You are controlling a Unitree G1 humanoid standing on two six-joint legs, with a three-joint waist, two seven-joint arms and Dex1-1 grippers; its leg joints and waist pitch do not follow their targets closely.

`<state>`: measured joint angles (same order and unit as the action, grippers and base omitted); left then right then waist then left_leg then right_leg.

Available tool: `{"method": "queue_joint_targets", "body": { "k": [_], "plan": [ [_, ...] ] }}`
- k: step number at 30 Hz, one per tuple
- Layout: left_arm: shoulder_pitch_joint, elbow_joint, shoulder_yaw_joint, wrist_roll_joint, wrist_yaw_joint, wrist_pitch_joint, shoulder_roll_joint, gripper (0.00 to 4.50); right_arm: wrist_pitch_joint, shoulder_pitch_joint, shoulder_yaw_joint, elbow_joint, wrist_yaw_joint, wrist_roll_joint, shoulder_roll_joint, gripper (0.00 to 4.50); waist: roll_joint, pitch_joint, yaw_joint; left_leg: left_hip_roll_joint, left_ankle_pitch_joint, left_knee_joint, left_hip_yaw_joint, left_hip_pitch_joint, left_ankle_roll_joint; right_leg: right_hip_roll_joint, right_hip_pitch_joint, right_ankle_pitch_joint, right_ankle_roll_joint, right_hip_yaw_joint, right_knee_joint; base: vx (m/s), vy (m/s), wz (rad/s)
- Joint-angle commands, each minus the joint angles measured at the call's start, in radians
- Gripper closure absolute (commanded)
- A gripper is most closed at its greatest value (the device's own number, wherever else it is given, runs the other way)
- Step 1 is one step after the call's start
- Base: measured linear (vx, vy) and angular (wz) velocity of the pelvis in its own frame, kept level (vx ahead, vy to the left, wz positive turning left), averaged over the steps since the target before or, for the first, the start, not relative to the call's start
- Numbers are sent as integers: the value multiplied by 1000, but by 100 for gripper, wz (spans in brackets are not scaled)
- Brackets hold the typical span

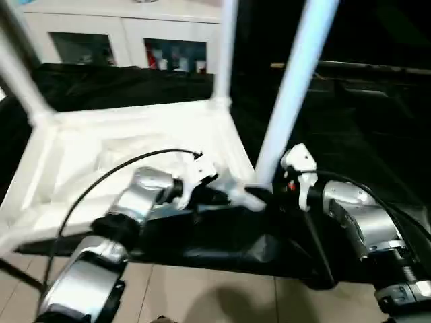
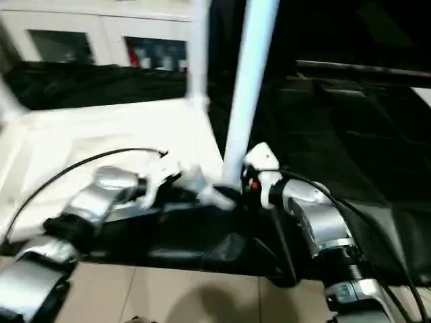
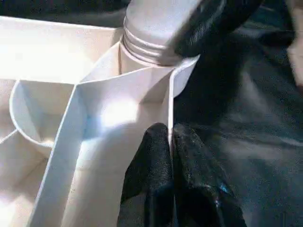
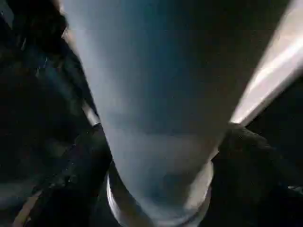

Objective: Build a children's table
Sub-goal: Rotate leg to tighten

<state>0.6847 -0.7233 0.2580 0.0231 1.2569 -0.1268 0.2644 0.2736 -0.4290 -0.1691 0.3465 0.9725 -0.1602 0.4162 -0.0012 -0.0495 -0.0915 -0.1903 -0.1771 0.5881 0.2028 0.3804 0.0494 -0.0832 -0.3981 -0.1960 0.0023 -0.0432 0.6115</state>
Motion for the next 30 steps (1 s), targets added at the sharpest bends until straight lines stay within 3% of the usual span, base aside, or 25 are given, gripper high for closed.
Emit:
{"method": "queue_joint_targets", "body": {
  "k": [1, 5, 9, 14, 20, 24, 28, 30],
  "plan": [
    [-10, 34, -9, -80, 55, -1, -17, 450, 15, 3, -9, -32, 27, -10, 19, 81, -14, 62, 2, -47, -159, -63, -17, -20, -71, -61, 42, -105, -261, 37, -64, 0, 0, 0],
    [-24, 60, -18, -75, 57, -17, -3, 450, 11, 3, -37, -24, 45, 21, 32, 81, -18, 62, 2, -45, -158, -62, -18, -18, -69, -65, 42, -126, -250, 37, -66, 0, 0, 0],
    [-32, 83, -16, -72, 62, -34, 6, 450, 22, -1, -29, -18, 40, 14, 24, 117, -22, 64, 4, -44, -139, -60, -17, -16, -75, -63, 42, -113, -246, 37, -64, 0, 0, 0],
    [-33, 84, -18, -72, 56, -36, 7, 450, 28, -2, -30, -21, 43, 7, 23, 160, -21, 64, 4, -43, -126, -58, -17, -16, -85, -63, 42, -98, -248, 37, -62, 0, 0, 0],
    [-47, 107, -15, -76, 61, -56, 12, 450, 35, 11, -31, -30, 47, -2, 18, 173, -20, 65, 4, -44, -127, -58, -17, -17, -83, -62, 41, -98, -251, 37, -61, 0, 0, 0],
    [-35, 55, -20, -30, -65, -27, -19, 450, 64, -4, 38, 51, -116, -9, -55, 174, -20, 64, 9, -42, -131, -58, -16, -16, -75, -61, 39, -108, -248, 37, -63, 0, 0, 0],
    [27, -70, -27, 31, -293, -25, -104, 450, 54, -47, 133, 190, -441, 12, -185, 175, -16, 61, 24, -38, -187, -64, -20, -21, -24, -61, 35, -200, -233, 36, -74, 0, 0, 0],
    [45, -96, -29, 38, -340, -30, -129, 450, 65, -55, 152, 202, -510, 12, -218, 175, -18, 62, 29, -39, -196, -66, -22, -22, -9, -63, 36, -214, -221, 36, -77, 0, 0, 0]
  ]
}}
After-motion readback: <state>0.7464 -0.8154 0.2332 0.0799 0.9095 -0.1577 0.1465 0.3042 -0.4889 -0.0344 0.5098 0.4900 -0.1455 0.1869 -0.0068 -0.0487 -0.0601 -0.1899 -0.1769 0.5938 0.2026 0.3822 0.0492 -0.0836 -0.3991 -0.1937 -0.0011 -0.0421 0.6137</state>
